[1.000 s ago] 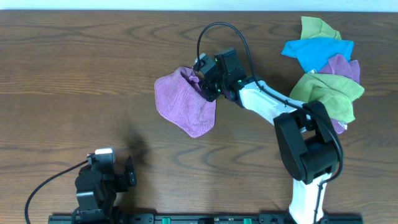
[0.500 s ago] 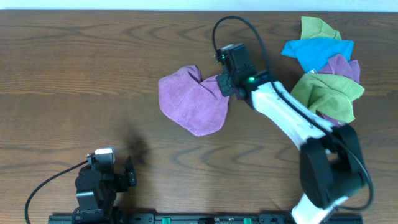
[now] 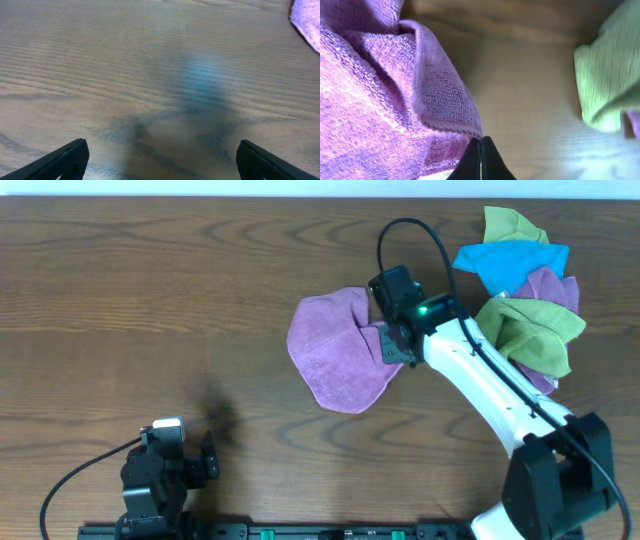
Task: Fold the cloth
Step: 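Lower the purple cloth onto the table center with the right gripper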
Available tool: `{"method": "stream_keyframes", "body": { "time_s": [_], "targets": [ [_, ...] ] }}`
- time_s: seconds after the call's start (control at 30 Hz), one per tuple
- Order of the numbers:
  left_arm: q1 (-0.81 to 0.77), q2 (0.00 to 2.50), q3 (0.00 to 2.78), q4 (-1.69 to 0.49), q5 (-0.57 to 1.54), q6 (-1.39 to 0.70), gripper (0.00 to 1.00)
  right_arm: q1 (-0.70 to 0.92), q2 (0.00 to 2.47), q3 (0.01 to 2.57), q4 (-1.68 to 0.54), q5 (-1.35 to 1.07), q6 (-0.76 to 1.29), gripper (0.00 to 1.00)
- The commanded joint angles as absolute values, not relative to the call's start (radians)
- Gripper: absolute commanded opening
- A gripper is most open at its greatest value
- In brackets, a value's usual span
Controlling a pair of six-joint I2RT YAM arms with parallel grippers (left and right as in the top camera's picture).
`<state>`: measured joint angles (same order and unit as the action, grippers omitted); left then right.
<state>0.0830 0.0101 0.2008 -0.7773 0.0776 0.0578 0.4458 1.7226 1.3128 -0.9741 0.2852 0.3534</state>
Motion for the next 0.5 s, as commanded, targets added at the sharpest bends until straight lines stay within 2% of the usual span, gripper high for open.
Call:
{"method": "stream_keyframes", "body": {
  "time_s": [0.0, 0.1, 0.23, 0.43, 0.47],
  "targets": [
    [0.078, 0.004, 0.177, -0.803, 0.065, 0.076, 0.95, 0.452, 1.705, 1.319, -1.001, 0.255, 0.419, 0.01],
    [0.078, 0.004, 0.177, -0.803, 0.025, 0.076, 0.95, 0.452, 1.705, 1.304, -1.017, 0.199, 0.437, 0.01],
    [0.078, 0.004, 0.177, -0.803, -0.003, 0.076, 0.95, 0.452, 1.705, 1.225, -1.044, 0.195, 0.575, 0.01],
    [0.078, 0.004, 0.178, -0.803, -0.004, 0.076, 0.95, 0.452, 1.705, 1.082, -1.069, 0.3, 0.797, 0.02],
    [0.078, 0.004, 0.177, -0.803, -0.004, 0.075, 0.95, 0.452, 1.705, 1.073, -1.069, 0.31, 0.808, 0.08]
  ]
}}
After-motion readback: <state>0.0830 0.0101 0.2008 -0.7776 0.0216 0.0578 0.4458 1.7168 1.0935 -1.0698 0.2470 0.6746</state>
